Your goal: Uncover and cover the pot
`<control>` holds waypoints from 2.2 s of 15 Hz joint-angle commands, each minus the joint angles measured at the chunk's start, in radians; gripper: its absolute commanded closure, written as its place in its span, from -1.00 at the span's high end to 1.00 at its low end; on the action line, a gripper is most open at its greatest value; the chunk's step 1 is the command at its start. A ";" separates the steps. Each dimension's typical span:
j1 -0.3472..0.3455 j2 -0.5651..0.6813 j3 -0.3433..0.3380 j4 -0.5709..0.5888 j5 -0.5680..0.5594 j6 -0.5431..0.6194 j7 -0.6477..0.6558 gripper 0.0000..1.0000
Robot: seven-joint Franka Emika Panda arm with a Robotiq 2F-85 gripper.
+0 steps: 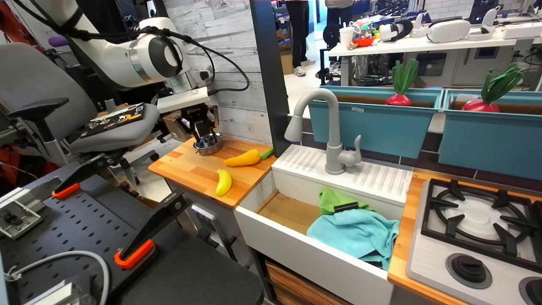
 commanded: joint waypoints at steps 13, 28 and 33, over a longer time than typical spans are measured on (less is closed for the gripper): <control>0.055 -0.167 -0.067 -0.217 -0.044 0.026 0.032 1.00; -0.030 -0.461 -0.126 -0.625 -0.043 0.062 0.045 1.00; -0.127 -0.478 -0.113 -0.679 0.005 0.146 0.049 1.00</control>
